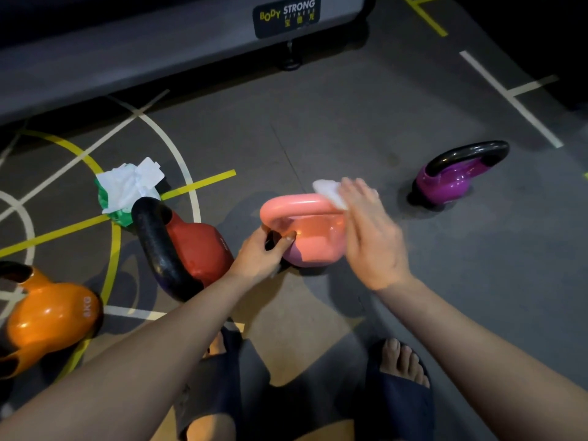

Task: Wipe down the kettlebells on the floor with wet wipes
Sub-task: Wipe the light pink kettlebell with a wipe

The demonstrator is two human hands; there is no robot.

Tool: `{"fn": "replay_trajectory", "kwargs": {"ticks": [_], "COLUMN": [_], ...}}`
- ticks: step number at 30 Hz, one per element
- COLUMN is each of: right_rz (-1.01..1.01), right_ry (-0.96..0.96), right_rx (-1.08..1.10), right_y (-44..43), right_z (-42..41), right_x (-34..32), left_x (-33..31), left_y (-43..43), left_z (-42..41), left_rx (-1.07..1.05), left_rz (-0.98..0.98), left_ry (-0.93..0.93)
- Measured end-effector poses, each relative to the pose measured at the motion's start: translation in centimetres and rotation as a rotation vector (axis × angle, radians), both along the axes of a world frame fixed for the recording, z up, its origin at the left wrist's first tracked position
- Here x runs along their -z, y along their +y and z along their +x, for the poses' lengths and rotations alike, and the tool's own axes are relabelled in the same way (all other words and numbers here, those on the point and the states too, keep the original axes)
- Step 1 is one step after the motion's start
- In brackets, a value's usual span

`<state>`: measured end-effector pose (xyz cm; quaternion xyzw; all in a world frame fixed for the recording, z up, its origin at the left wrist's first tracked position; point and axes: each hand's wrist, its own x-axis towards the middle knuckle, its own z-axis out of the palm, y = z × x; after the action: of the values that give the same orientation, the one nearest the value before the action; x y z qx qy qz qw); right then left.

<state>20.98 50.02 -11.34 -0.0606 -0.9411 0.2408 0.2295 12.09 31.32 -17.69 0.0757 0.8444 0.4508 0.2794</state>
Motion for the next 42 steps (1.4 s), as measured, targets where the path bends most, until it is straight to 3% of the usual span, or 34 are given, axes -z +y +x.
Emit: {"fn": "replay_trajectory", "kwargs": {"ticks": [2, 5, 10, 12, 16, 18, 20, 25, 31, 36, 39, 42], "right_rz": [0.063, 0.105, -0.142, -0.135, 0.046, 0.097, 0.034, -0.279, -0.231, -0.123, 0.022, -0.036], "right_ry": [0.029, 0.038, -0.096, -0.090, 0.041, 0.058, 0.055, -0.214, -0.054, -0.231, -0.332, -0.281], "right_rx": [-0.164, -0.209, 0.067, 0.094, -0.224, -0.246, -0.145, 0.147, 0.202, 0.489, 0.383, 0.131], "right_y": [-1.8, -0.6, 3.7, 2.6, -2.5, -2.3, 0.2, 3.5, 2.2, 5.3, 2.4, -1.0], "right_z": [-0.5, -0.7, 1.3, 1.0, 0.0, 0.4, 1.1, 0.8, -1.2, -2.8, -2.1, -0.2], "right_x": [0.2, 0.6, 1.5, 1.1, 1.5, 1.9, 2.4, 0.2, -4.4, -8.2, -6.5, -3.4], "left_x": [0.4, 0.9, 1.1, 1.3, 1.0, 1.4, 1.4, 1.1, 1.0, 0.9, 0.8, 0.7], "left_y": [0.0, -0.1, 0.5, 1.0, 1.3, 1.1, 1.1, 1.1, 1.2, 1.2, 1.2, 1.2], "left_z": [0.0, -0.1, 0.2, 0.5, 0.5, 0.3, 0.2, 0.4, 0.4, 0.3, 0.3, 0.2], "left_rx": [-0.022, -0.035, 0.002, -0.012, -0.007, 0.008, 0.021, 0.007, -0.001, -0.010, -0.013, -0.010], "left_rz": [0.041, 0.059, 0.000, 0.005, 0.008, 0.001, -0.007, 0.011, 0.029, 0.027, 0.034, 0.043], "left_ry": [-0.010, -0.028, -0.034, -0.029, -0.023, -0.025, -0.036, 0.020, 0.005, 0.003, -0.009, -0.014]}}
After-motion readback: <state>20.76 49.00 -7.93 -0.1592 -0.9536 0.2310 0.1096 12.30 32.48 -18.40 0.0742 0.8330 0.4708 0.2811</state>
